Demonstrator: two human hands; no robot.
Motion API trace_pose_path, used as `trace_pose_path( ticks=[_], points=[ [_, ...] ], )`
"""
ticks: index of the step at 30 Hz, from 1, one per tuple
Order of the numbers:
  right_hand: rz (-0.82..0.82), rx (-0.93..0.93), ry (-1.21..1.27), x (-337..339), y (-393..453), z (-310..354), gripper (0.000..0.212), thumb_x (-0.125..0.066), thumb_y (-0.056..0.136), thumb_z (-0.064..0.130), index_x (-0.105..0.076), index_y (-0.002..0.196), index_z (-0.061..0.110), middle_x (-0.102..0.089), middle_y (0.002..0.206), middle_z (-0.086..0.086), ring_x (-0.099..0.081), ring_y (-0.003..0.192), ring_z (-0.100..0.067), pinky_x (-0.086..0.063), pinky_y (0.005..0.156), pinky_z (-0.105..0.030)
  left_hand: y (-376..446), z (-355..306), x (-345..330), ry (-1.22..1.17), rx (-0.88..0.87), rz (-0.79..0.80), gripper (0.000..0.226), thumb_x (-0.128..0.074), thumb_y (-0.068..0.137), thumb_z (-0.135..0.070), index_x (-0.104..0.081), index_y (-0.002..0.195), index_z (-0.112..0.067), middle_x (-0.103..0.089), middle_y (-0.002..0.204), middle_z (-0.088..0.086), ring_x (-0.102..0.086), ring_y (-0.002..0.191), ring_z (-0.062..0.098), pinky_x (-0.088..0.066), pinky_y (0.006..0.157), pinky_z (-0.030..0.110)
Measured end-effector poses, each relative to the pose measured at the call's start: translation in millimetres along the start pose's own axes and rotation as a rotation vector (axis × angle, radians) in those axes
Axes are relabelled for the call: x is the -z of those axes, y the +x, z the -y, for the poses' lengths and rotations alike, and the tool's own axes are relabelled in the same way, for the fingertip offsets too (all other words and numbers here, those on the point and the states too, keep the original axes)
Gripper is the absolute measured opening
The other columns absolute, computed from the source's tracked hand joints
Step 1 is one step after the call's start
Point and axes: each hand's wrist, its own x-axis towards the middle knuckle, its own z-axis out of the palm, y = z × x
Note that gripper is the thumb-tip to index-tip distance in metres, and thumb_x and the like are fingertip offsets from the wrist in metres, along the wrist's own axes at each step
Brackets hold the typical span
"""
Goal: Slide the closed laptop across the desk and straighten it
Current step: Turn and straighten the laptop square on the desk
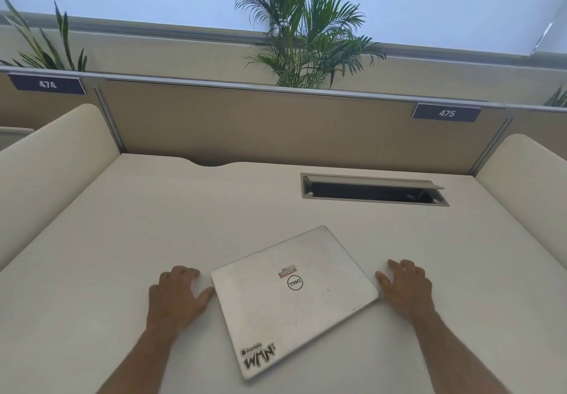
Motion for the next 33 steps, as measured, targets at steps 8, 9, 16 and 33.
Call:
trace_pose_path(
  ticks=[8,9,16,33],
  points=[
    [0.038,-0.009,0.278,24.4,11.3,48.1,0.034,-0.046,0.099,0.035,-0.071,0.103,0.013,-0.067,0.113,-0.010,-0.061,0.108,-0.033,-0.050,0.092,-0.039,0.9,-41.7,14.2,-0.216,0.302,0.114,0.059,-0.036,0.089,-0.067,-0.066,0.082,-0.017,-0.071,0.092,0.008,-0.066,0.089,0.033,-0.054,0.084,0.040],
    [0.060,0.007,0.309,26.9,11.6,54.6,0.034,-0.047,0.099,0.034,-0.070,0.096,0.010,-0.070,0.107,-0.009,-0.063,0.104,-0.032,-0.052,0.091,-0.038,0.7,-45.2,14.6,-0.224,0.311,0.149,0.067,-0.034,0.087,-0.071,-0.068,0.087,-0.014,-0.073,0.092,0.010,-0.068,0.088,0.034,-0.055,0.085,0.041],
    [0.212,-0.006,0.427,36.9,8.4,99.6,0.049,-0.054,0.097,0.043,-0.041,0.059,0.016,-0.050,0.065,-0.003,-0.051,0.069,-0.024,-0.038,0.068,-0.033,-3.3,-56.9,20.6,-0.391,0.367,0.245,0.072,-0.047,0.076,-0.078,-0.065,0.074,-0.008,-0.071,0.051,0.007,-0.068,0.038,0.024,-0.064,0.061,0.035],
    [0.321,-0.164,0.585,33.4,6.4,109.7,0.049,-0.084,0.072,0.029,-0.068,0.105,-0.002,-0.073,0.107,-0.016,-0.067,0.105,-0.034,-0.052,0.091,-0.037,0.5,-55.3,22.8,-0.651,0.464,0.355,0.042,-0.092,0.058,-0.027,-0.066,0.073,0.002,-0.071,0.058,0.017,-0.066,0.046,0.027,-0.053,0.045,0.028]
  ],
)
